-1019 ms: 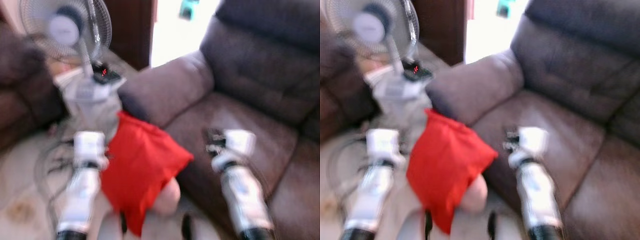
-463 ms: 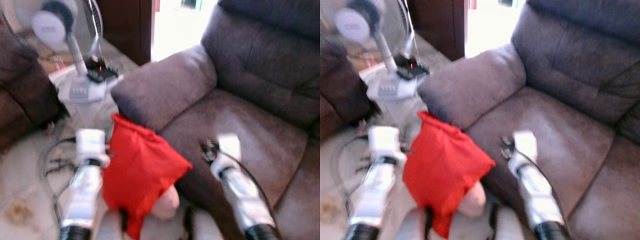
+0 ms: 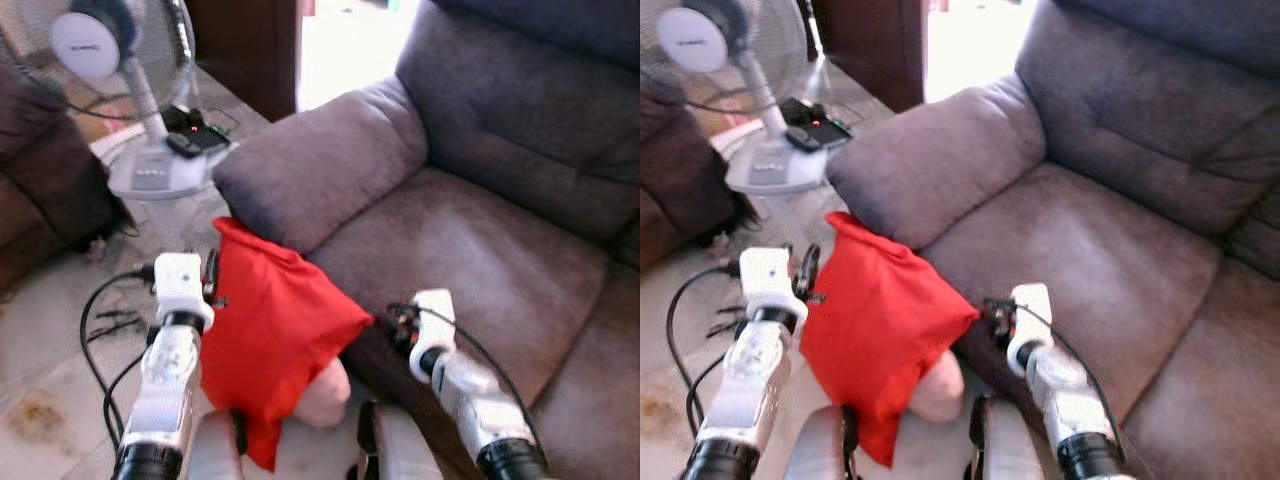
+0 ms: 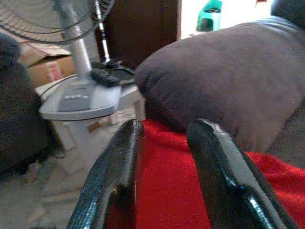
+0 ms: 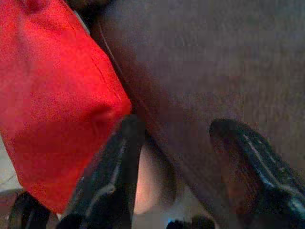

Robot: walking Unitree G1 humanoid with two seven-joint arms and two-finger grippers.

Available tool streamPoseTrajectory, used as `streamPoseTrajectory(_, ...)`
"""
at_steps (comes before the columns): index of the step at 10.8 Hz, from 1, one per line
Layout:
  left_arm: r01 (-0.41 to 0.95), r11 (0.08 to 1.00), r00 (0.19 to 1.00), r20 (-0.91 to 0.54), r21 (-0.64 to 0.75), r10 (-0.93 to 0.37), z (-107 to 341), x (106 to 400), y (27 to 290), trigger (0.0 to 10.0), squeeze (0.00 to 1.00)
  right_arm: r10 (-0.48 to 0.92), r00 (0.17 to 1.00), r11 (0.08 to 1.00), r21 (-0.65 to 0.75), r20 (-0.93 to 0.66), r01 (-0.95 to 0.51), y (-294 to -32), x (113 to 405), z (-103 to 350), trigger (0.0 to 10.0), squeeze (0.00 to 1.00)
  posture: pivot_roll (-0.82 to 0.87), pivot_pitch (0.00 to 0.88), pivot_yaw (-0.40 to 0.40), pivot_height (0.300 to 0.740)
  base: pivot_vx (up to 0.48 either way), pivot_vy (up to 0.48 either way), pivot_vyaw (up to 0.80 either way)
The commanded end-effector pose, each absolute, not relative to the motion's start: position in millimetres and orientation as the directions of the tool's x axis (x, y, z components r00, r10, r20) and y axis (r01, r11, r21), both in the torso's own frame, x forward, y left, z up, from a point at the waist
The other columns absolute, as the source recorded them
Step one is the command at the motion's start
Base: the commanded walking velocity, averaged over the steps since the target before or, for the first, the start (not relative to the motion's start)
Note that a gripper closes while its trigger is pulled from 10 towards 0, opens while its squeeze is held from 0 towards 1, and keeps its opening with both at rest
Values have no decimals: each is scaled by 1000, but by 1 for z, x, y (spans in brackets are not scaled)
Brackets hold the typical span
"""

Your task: Move the pillow to the sofa from floor

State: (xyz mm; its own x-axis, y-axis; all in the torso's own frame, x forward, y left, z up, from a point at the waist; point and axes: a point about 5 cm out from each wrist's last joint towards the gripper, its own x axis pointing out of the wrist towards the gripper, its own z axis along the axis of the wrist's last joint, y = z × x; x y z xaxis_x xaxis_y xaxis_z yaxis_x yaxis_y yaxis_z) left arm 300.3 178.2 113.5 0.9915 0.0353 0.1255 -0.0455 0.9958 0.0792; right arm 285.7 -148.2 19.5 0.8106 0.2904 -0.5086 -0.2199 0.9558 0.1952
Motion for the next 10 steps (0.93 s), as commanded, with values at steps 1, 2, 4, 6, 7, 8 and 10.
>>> streamPoseTrajectory(1,-42,998,995,89,54,38,109,301,180,10000,0,282,804,958,201,-524,-205,-152,286,18,10000,1000,20,146,-52,600,0,0,0)
streamPoseTrajectory(2,-36,999,996,87,40,33,108,301,181,10000,0,284,801,956,217,-528,-196,-153,286,17,10000,1000,19,150,-50,600,0,0,0)
streamPoseTrajectory(4,-25,1000,996,86,14,24,109,302,181,10000,0,304,814,944,275,-495,-185,-153,290,19,10000,1000,22,146,-49,600,0,0,0)
streamPoseTrajectory(6,-12,1000,996,91,-5,12,111,303,178,10000,0,327,859,902,401,-394,-160,-153,301,35,10000,1000,22,138,-47,600,0,0,0)
streamPoseTrajectory(7,-7,1000,996,89,-9,8,110,303,178,10000,0,332,861,906,384,-386,-178,-152,304,38,10000,1000,20,133,-47,600,0,0,0)
streamPoseTrajectory(8,-5,1000,996,88,-11,6,110,303,177,10000,0,323,867,906,390,-379,-167,-153,305,39,10000,1000,22,130,-46,600,0,0,0)
streamPoseTrajectory(10,0,1000,996,86,-9,0,110,303,177,10000,0,335,860,903,393,-385,-176,-150,306,37,10000,0,24,127,-44,600,0,0,0)
